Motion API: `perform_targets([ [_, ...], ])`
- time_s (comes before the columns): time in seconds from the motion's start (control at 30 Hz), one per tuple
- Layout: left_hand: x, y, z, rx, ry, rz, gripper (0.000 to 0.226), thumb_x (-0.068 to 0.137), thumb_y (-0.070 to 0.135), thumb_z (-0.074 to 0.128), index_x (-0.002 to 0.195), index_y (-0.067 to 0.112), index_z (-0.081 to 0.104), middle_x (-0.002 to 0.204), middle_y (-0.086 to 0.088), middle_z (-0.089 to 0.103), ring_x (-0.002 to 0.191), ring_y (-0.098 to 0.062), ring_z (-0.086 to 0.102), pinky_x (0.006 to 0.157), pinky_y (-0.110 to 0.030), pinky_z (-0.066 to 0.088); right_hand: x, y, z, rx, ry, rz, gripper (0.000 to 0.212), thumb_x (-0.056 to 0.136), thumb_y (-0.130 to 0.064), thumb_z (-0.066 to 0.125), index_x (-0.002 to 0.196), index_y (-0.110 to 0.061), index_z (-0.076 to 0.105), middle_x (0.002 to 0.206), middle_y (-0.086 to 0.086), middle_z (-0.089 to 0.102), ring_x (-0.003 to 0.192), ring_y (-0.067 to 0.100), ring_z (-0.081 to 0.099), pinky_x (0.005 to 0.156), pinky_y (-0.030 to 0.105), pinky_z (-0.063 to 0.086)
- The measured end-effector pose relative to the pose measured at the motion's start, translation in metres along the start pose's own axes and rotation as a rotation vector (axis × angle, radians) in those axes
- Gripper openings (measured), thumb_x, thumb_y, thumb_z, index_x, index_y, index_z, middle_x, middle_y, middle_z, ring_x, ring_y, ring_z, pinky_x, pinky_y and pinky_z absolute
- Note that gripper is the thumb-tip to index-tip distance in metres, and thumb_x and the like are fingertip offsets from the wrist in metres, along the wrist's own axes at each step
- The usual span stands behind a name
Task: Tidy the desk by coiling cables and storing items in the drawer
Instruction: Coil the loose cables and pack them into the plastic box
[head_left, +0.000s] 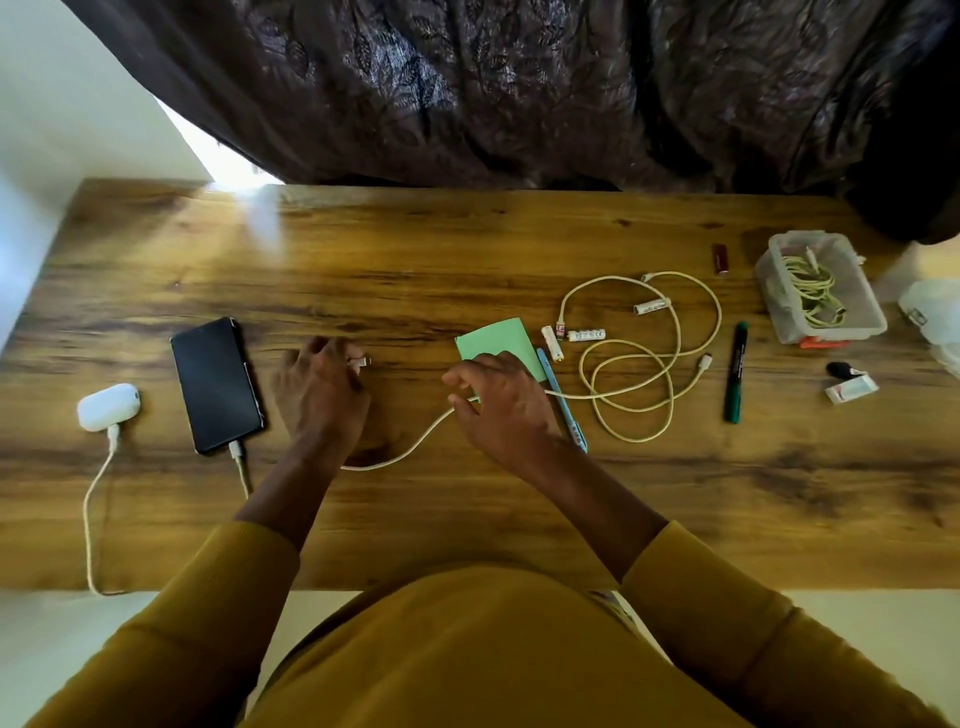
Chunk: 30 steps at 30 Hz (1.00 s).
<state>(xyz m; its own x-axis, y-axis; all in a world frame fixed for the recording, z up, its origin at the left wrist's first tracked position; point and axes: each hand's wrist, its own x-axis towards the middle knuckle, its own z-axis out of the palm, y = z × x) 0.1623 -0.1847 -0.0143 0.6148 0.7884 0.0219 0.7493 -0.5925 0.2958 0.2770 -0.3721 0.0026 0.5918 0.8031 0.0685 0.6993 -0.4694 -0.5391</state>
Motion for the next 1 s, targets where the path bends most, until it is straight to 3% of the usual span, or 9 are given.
perform_targets([
  [0.1, 0.0, 0.003, -0.009, -0.069, 0.028, 0.052, 0.026, 0.092, 0.015, 0.071, 0.113, 0.03, 0.072, 0.127, 0.0, 0.067, 0.115, -0.029, 0.059, 0.096, -0.046, 0.039, 0.001, -0.003, 0.002, 0.029, 0.028, 0.014, 0.022, 0.097, -0.028, 0.068, 0.118, -0.021, 0.071, 0.111, -0.001, 0.072, 0.109, 0.017, 0.061, 0.089, 0.038, 0.055],
  [0.2, 0.003, 0.013, -0.017, -0.335, 0.02, 0.194, 0.018, 0.097, 0.019, 0.068, 0.11, 0.031, 0.069, 0.12, 0.007, 0.063, 0.107, -0.013, 0.063, 0.097, -0.048, 0.052, 0.003, -0.005, -0.001, 0.205, 0.052, 0.076, 0.016, 0.096, -0.025, 0.069, 0.112, -0.02, 0.073, 0.104, -0.005, 0.075, 0.098, 0.011, 0.067, 0.084, 0.034, 0.059],
  [0.3, -0.001, 0.037, -0.024, -0.514, -0.014, 0.37, 0.016, 0.098, 0.023, 0.069, 0.113, 0.03, 0.069, 0.115, 0.013, 0.064, 0.105, -0.006, 0.063, 0.092, -0.047, 0.055, 0.008, -0.01, -0.012, 0.561, -0.032, 0.362, 0.015, 0.1, -0.024, 0.062, 0.106, -0.022, 0.075, 0.097, -0.007, 0.077, 0.091, 0.008, 0.071, 0.079, 0.031, 0.059],
  [0.4, -0.009, 0.064, -0.026, -0.584, -0.047, 0.52, 0.016, 0.095, 0.025, 0.072, 0.111, 0.031, 0.07, 0.111, 0.017, 0.068, 0.109, -0.009, 0.063, 0.096, -0.052, 0.05, 0.011, -0.015, -0.025, 1.058, -0.189, 0.691, 0.036, 0.109, -0.032, 0.045, 0.097, -0.012, 0.073, 0.084, 0.006, 0.075, 0.076, 0.02, 0.071, 0.064, 0.035, 0.059],
  [0.47, -0.017, 0.081, -0.027, -0.591, -0.058, 0.587, 0.02, 0.091, 0.02, 0.076, 0.109, 0.03, 0.073, 0.109, 0.017, 0.07, 0.112, -0.011, 0.062, 0.099, -0.053, 0.047, 0.01, -0.011, -0.036, 1.308, -0.283, 0.805, 0.042, 0.111, -0.034, 0.039, 0.094, -0.009, 0.068, 0.082, 0.011, 0.071, 0.07, 0.021, 0.068, 0.061, 0.035, 0.056],
  [0.63, -0.03, 0.107, -0.03, -0.646, -0.077, 0.654, 0.025, 0.086, 0.015, 0.08, 0.105, 0.029, 0.078, 0.114, 0.011, 0.065, 0.121, -0.014, 0.053, 0.104, -0.045, 0.044, 0.004, 0.005, -0.059, 1.592, -0.427, 0.753, 0.044, 0.11, -0.025, 0.032, 0.105, -0.003, 0.069, 0.088, 0.012, 0.068, 0.071, 0.023, 0.062, 0.06, 0.033, 0.055],
  [0.77, -0.034, 0.12, -0.035, -0.665, -0.108, 0.787, 0.016, 0.083, 0.029, 0.079, 0.099, 0.028, 0.081, 0.128, 0.006, 0.061, 0.137, -0.021, 0.044, 0.112, -0.045, 0.039, -0.004, 0.017, -0.073, 1.733, -0.441, 0.654, 0.029, 0.107, -0.027, 0.043, 0.11, -0.009, 0.066, 0.098, 0.007, 0.069, 0.086, 0.017, 0.07, 0.071, 0.031, 0.059],
  [0.83, -0.037, 0.127, -0.036, -0.68, -0.132, 0.819, 0.017, 0.082, 0.032, 0.076, 0.098, 0.028, 0.08, 0.133, 0.003, 0.06, 0.143, -0.023, 0.04, 0.116, -0.044, 0.035, -0.008, 0.022, -0.079, 1.755, -0.453, 0.633, 0.029, 0.107, -0.021, 0.04, 0.104, -0.008, 0.066, 0.095, 0.005, 0.066, 0.082, 0.015, 0.069, 0.07, 0.03, 0.059],
  [1.0, -0.041, 0.142, -0.043, -0.897, -0.173, 0.766, 0.031, 0.094, 0.014, 0.063, 0.124, 0.008, 0.07, 0.133, -0.006, 0.063, 0.131, -0.023, 0.057, 0.106, -0.046, 0.047, -0.016, 0.033, -0.095, 1.751, -0.456, 0.588, 0.033, 0.106, -0.024, 0.046, 0.119, -0.003, 0.067, 0.081, 0.001, 0.069, 0.073, 0.011, 0.067, 0.074, 0.029, 0.058],
])
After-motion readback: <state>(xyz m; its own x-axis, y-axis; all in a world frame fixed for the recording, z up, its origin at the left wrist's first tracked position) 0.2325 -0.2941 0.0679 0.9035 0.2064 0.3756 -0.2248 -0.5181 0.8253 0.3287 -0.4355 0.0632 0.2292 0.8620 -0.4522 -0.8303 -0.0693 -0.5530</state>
